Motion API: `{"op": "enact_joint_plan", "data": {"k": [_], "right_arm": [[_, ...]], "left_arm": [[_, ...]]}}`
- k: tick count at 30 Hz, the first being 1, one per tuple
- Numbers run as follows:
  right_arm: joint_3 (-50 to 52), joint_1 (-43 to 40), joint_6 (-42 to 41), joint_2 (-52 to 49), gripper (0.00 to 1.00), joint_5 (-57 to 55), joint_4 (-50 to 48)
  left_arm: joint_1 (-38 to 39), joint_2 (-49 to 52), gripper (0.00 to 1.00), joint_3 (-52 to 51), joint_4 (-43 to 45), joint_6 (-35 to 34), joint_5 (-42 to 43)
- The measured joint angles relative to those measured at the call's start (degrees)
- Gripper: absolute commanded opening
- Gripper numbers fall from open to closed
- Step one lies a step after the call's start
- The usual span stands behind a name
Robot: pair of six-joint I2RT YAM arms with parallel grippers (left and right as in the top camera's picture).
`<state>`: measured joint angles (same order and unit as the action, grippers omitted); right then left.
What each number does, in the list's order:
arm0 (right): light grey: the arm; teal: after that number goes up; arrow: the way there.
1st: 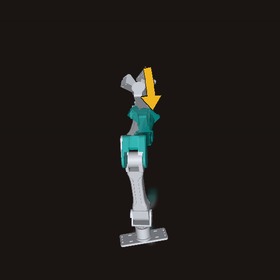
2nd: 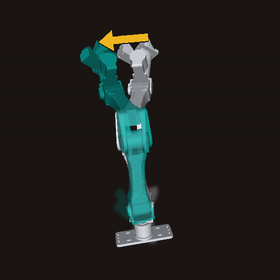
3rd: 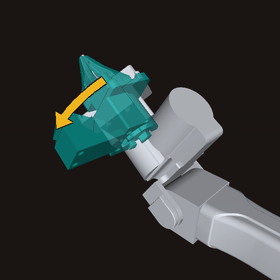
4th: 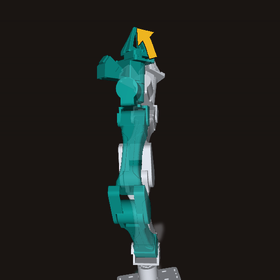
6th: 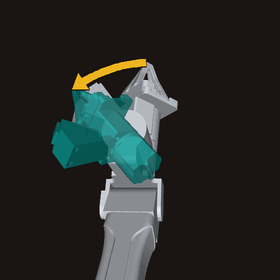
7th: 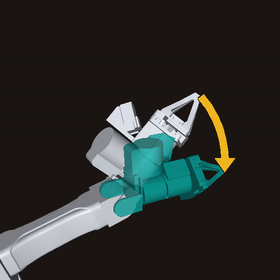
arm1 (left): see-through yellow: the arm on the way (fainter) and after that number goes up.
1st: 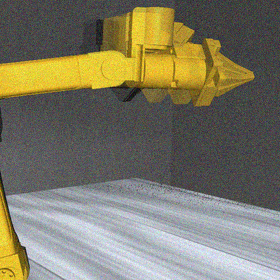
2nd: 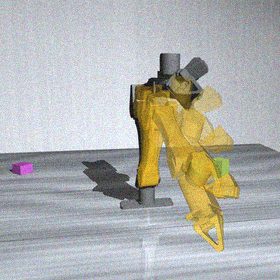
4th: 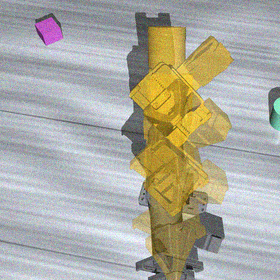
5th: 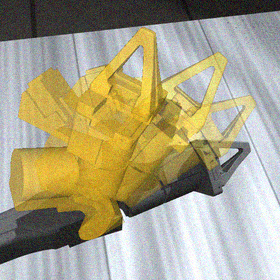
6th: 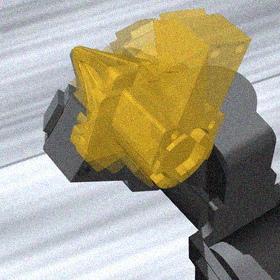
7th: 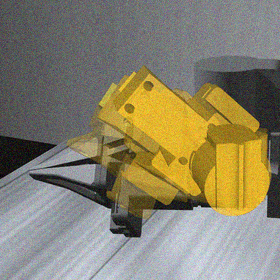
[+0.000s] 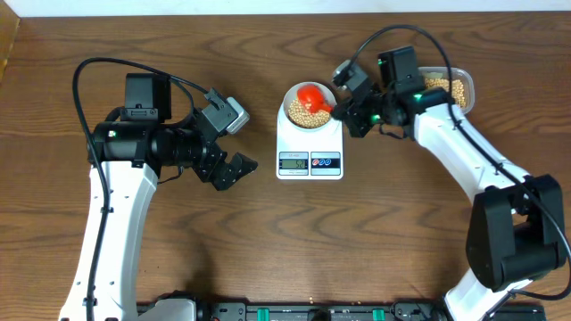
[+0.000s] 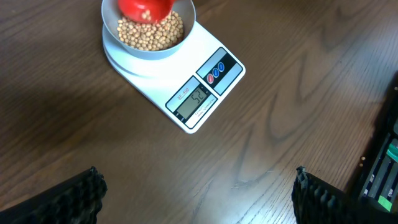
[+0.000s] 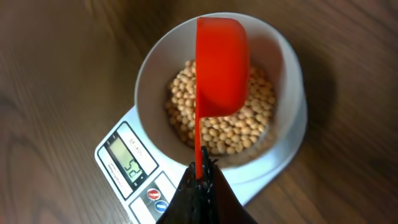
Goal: Scoop item into bowl and weigh 50g on scale
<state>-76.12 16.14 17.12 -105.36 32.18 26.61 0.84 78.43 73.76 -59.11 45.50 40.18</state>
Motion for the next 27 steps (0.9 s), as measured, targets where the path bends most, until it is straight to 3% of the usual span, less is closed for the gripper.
{"op": "enact_joint_plan", "data": {"k": [13,27], "right_arm": [[0.02,-4.68,-1.73,0.0,0.01,10.01,-0.61],[0.02,-5.92,-1.79,0.0,0.01,13.57,-2.91]], "left_arm": [[0.0,0.0,0.98,0.0,0.0,0.0,0.0],[0.02,0.0,0.98,0.0,0.0,0.0,0.02]]}}
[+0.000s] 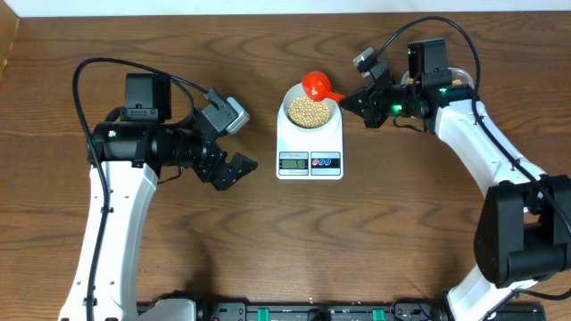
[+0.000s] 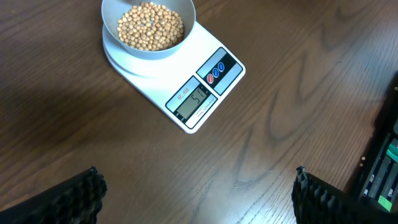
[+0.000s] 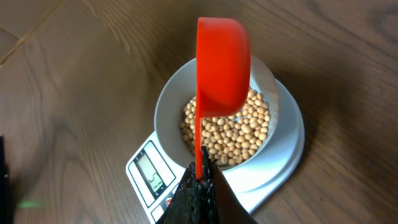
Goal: Scoop item into bowl and weigh 50g on scale
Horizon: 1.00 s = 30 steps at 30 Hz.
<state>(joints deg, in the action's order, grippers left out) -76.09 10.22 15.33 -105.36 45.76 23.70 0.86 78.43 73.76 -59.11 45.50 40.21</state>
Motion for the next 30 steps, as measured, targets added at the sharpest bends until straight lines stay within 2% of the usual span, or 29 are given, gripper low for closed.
{"op": "enact_joint_plan", "data": {"k": [30], "right_arm": [[-0.02,0.0,-2.89,0.0,0.01,1.4,-1.07]], "left_arm": [[0.0,0.0,0.98,0.0,0.0,0.0,-0.02]]}}
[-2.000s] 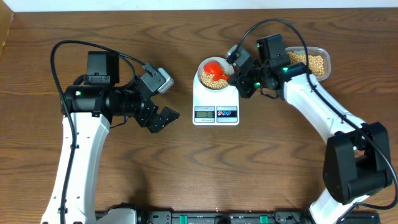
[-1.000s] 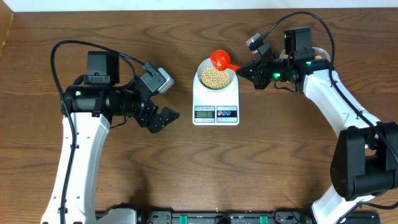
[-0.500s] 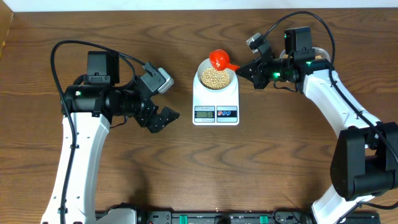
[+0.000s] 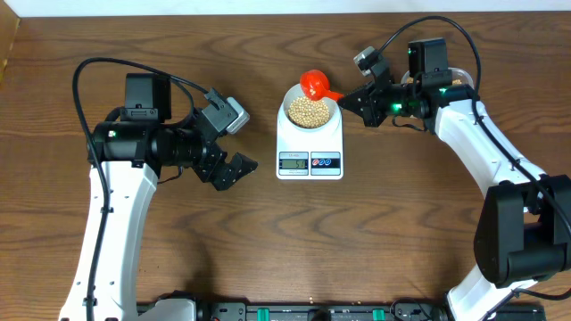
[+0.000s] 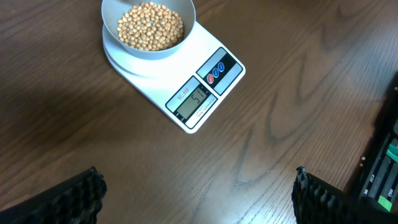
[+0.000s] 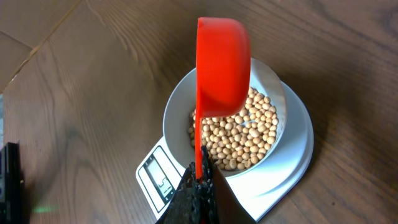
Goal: Scoop item into bowl and weigh 50g on scale
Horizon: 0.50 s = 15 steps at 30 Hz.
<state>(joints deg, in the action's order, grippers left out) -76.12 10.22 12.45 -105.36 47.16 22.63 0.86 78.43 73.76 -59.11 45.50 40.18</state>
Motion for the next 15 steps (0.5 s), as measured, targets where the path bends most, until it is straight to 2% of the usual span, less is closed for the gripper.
{"op": "enact_joint_plan", "data": {"k": [15], "right_arm": [[0.0,0.0,-0.17,0.0,0.01,0.0,-2.4]], "left_arm": [[0.0,0.0,0.98,0.0,0.0,0.0,0.0]]}}
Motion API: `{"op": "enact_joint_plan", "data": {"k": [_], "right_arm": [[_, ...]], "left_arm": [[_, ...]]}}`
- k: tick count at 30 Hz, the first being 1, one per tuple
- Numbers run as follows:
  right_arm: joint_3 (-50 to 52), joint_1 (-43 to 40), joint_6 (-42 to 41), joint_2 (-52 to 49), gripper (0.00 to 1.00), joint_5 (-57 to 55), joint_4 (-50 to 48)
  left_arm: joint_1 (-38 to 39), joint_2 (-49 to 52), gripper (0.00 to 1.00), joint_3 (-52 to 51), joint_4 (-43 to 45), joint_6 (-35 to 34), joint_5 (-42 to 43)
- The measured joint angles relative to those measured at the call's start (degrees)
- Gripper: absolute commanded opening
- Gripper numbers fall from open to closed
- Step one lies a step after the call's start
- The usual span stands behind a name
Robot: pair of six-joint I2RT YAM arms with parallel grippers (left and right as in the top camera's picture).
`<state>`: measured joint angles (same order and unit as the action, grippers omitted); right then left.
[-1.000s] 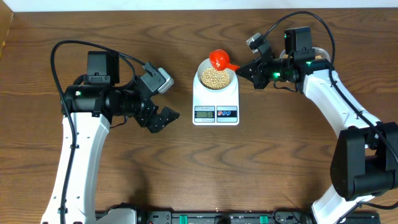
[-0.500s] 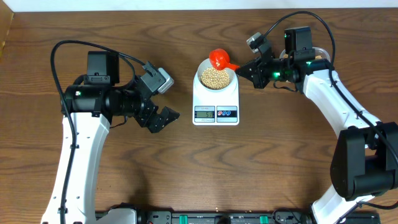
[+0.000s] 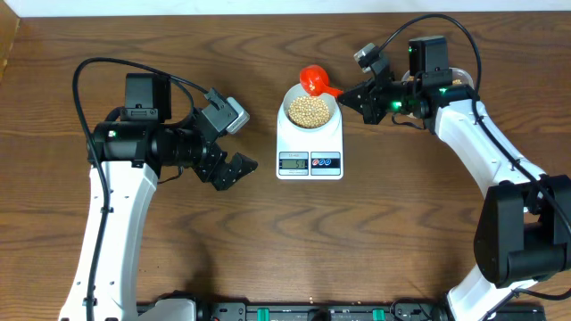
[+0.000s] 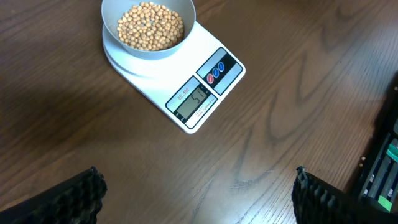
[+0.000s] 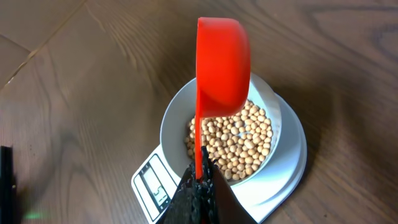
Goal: Scoop item into bowl and weigh 50g on scale
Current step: 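Lower the red scoop into the bowl to adjust the soybeans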
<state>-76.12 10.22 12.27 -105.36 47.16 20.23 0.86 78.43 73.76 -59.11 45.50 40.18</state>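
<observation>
A white bowl (image 3: 310,109) of tan beans stands on the white scale (image 3: 310,147), whose display (image 4: 192,102) seems to read 51. My right gripper (image 5: 200,175) is shut on the handle of a red scoop (image 5: 222,65), held on edge above the bowl's far side; in the overhead view the red scoop (image 3: 313,80) is just behind the bowl. The scoop's inside is hidden. My left gripper (image 4: 196,193) hangs open over bare wood left of the scale, nothing between its fingers (image 4: 78,196).
A clear container of beans (image 3: 453,80) sits at the far right behind my right arm, mostly hidden. Dark equipment lines the table's front edge (image 3: 294,312). Cables loop above both arms.
The scoop and my right gripper have shifted slightly farther back and a little higher over the bowl. The scale reading and my left arm are unchanged.
At first the scoop was low inside the bowl over the beans and the display seemed to read 52. Then it was lifted clear above the bowl's rim, and the display showed 51. It has stayed there, drifting slightly back. My left arm never moved.
</observation>
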Motion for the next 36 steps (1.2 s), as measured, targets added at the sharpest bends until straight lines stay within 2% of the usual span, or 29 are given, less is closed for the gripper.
{"op": "enact_joint_plan", "data": {"k": [9,12,19,23,36], "right_arm": [[0.0,0.07,0.85,0.0,0.01,-0.52,3.69],[0.02,1.03,3.85,0.0,0.01,-4.68,6.51],[0.02,5.33,8.94,0.0,0.01,-15.96,6.82],[0.02,6.32,10.36,-0.02,0.01,-18.73,6.82],[0.02,9.53,11.23,-0.02,0.01,-20.26,7.96]], "left_arm": [[-0.02,-0.02,0.98,0.0,0.0,0.0,0.0],[0.0,0.0,0.98,0.0,0.0,0.0,0.0],[0.0,-0.02,0.98,0.0,0.0,-0.02,0.0],[-0.02,0.0,0.98,0.0,0.0,0.0,0.0],[0.0,0.0,0.98,0.0,0.0,0.0,0.0]]}}
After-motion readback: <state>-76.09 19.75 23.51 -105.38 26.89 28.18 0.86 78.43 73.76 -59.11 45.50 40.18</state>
